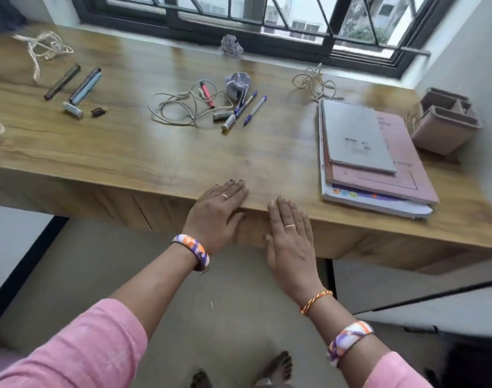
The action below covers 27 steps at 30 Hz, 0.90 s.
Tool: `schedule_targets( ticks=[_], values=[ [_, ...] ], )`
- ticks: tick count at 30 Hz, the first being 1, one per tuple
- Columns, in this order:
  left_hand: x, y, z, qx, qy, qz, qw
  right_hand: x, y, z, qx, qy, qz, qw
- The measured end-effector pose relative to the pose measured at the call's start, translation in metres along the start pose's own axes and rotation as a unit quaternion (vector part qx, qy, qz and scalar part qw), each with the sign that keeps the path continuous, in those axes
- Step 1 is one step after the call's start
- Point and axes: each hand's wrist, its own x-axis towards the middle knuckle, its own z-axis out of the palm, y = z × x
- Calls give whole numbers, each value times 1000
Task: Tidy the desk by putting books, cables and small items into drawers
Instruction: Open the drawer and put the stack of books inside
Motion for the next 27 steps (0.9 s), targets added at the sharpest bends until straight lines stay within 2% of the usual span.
schedule_targets(
  ticks=[2, 4, 5, 10, 11, 13, 14, 15, 16, 18, 19, 20, 21, 22, 24, 25, 26, 27],
  values=[
    [-1, -1, 1, 11, -12, 17, 1000, -11, -4, 1, 133, 12, 41, 990],
    [-4, -3, 1, 12, -1, 28, 1000, -22, -9, -2, 316, 4, 100, 944],
    [-8, -4, 2, 11, 11, 32, 999, -24, -11, -5, 366, 21, 123, 922],
    [-36, -20, 12, 26, 64, 49, 996, -17, -10, -4, 393, 158, 177, 888],
    [-44, -25, 17, 33, 73, 30, 996, -17, -11, -2, 398, 172, 181, 883],
    [-60, -30, 26, 34, 81, -48, 995, -20, -13, 6, 438, 145, 245, 853],
    [-69, -31, 30, 9, 75, -115, 990, -22, -15, 14, 471, 118, 316, 816],
    [-79, -32, 34, -38, 67, -197, 977, -25, -13, 25, 510, 84, 407, 753],
    [-88, -34, 40, -89, 42, -278, 956, -28, -8, 38, 562, 51, 511, 649],
    [-103, -46, 50, -168, -50, -404, 898, -33, 6, 57, 646, 0, 642, 412],
    [-107, -53, 55, -207, -82, -453, 863, -32, 13, 62, 657, -1, 668, 350],
    [-106, -60, 58, -254, -99, -498, 823, -31, 26, 72, 673, 28, 664, 325],
    [-102, -65, 60, -326, -95, -543, 768, -28, 38, 76, 675, 64, 656, 331],
    [-92, -68, 55, -408, -73, -593, 690, -19, 44, 72, 688, 88, 648, 314],
    [-71, -74, 48, -563, 4, -648, 514, -15, 59, 75, 700, 85, 639, 309],
    [-61, -79, 50, -617, 61, -654, 433, -16, 65, 79, 672, 72, 648, 352],
    [-51, -83, 51, -647, 111, -651, 381, -22, 69, 84, 696, 44, 626, 349],
    [-43, -82, 50, -662, 134, -648, 353, -25, 69, 86, 663, 12, 637, 393]
  ],
)
